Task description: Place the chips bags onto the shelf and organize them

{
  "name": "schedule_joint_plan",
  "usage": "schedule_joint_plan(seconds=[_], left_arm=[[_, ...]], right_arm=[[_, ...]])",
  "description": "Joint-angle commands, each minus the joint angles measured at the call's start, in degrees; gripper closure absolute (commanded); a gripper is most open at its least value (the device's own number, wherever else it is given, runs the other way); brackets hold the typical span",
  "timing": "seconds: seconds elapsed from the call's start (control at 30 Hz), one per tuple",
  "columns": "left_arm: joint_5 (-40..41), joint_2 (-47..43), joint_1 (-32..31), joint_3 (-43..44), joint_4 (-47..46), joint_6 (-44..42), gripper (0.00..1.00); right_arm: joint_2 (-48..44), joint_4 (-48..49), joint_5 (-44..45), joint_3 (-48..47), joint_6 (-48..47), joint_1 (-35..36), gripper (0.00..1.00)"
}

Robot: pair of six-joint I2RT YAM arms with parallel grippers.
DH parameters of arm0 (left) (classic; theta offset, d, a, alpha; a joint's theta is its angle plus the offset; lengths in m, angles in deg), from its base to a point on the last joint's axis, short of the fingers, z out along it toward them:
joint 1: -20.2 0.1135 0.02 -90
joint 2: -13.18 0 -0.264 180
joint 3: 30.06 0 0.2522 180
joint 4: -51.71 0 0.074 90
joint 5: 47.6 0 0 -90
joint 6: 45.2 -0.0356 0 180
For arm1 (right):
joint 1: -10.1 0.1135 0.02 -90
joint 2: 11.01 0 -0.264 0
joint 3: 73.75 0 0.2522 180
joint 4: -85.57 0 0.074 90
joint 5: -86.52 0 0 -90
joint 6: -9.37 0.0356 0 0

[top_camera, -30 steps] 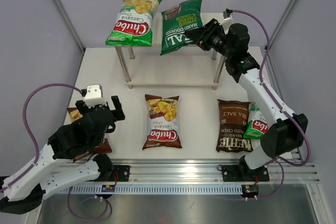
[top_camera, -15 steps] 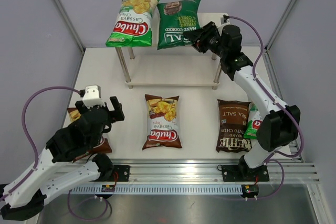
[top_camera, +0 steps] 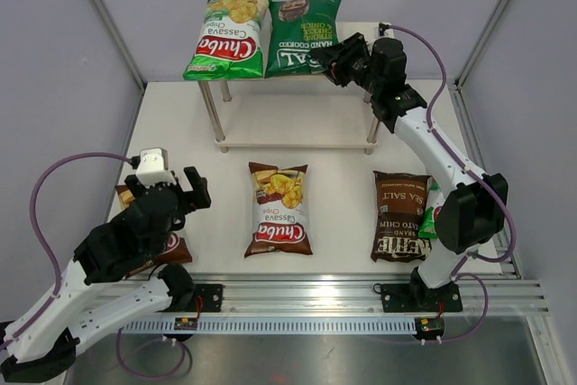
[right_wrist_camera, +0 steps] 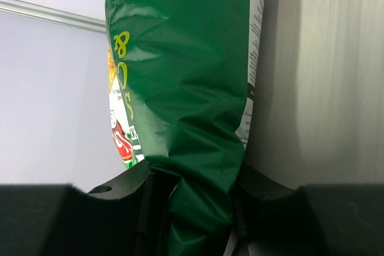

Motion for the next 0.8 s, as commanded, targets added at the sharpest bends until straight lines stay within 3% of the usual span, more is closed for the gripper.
schedule_joint_plan(seconds=[0.0,0.23,0.47,0.77], left_arm=[[-0.55,-0.35,0.27,-0.6,-2.24,-0.84,0.01],[-0.82,-0.7,0.36,-0.78,-2.16,-0.93,0.01],[-1.08,-1.32,0.36,-1.04,-2.42,-1.02,0.01],[-1.43,-1.41,0.36,-1.13,-2.6,-1.1,0.01]], right_arm=[[1.29,-1.1,1.76,-3.42,0.33,0.67,0.58],[2.79,-5.75,1.41,-7.19,-1.07,1.2,0.54],[1.82,-13.04,3.95,-10.18,-6.33,1.11,0.31],[-0.46,-26.32,10.19,-14.85,-15.04,0.76,0.14]])
